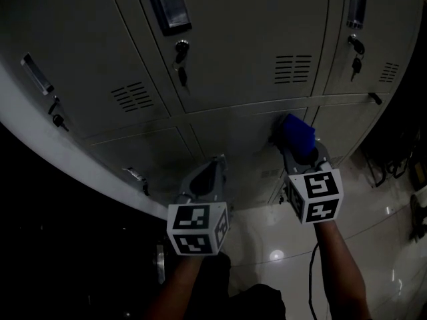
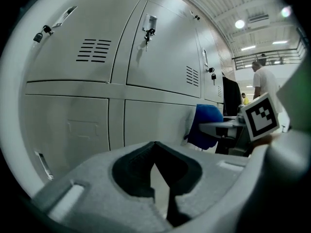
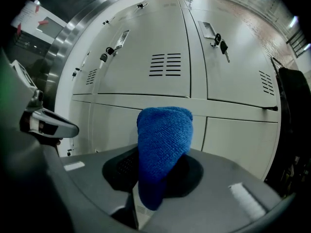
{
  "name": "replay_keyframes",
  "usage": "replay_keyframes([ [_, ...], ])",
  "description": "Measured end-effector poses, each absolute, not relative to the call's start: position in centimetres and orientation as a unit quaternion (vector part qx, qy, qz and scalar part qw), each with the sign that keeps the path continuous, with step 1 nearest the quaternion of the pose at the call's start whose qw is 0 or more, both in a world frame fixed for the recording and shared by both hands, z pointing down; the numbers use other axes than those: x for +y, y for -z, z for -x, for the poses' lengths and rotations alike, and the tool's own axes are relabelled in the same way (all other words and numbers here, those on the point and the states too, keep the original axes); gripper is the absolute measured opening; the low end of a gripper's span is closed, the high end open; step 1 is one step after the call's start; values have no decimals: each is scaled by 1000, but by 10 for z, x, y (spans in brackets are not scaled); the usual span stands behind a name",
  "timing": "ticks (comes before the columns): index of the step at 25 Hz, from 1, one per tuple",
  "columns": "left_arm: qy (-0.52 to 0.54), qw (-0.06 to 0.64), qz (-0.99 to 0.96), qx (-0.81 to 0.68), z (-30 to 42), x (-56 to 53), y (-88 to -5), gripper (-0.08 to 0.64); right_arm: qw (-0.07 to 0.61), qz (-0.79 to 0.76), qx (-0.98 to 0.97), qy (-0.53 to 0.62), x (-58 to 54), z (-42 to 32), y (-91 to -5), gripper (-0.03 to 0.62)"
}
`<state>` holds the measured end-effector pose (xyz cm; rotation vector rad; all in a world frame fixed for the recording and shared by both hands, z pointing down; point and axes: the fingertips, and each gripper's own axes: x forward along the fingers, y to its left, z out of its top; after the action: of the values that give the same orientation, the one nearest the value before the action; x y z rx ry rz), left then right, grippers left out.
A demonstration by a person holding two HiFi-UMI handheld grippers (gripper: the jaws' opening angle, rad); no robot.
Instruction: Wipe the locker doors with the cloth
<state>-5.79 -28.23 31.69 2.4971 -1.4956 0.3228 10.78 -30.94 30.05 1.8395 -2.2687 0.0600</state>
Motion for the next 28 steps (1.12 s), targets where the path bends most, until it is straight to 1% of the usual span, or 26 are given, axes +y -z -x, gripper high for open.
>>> replay_keyframes([
  [6, -108, 115, -836, -525, 80, -285, -329, -5, 85, -571, -816, -26, -295, -30, -312, 83],
  [10, -103, 117, -830, -536, 93, -285, -337, -5, 90, -530, -842, -35, -297, 22, -336, 83],
  [15, -100, 110, -823, -548, 110, -286, -342, -5, 98, -497, -862, -34, -302, 66, -357, 83],
  [22, -100, 104, -825, -546, 118, -287, -351, -5, 104, -487, -867, -39, -314, 91, -379, 83],
  [28, -102, 105, -830, -538, 111, -288, -360, -5, 103, -504, -857, -43, -315, 72, -388, 81],
])
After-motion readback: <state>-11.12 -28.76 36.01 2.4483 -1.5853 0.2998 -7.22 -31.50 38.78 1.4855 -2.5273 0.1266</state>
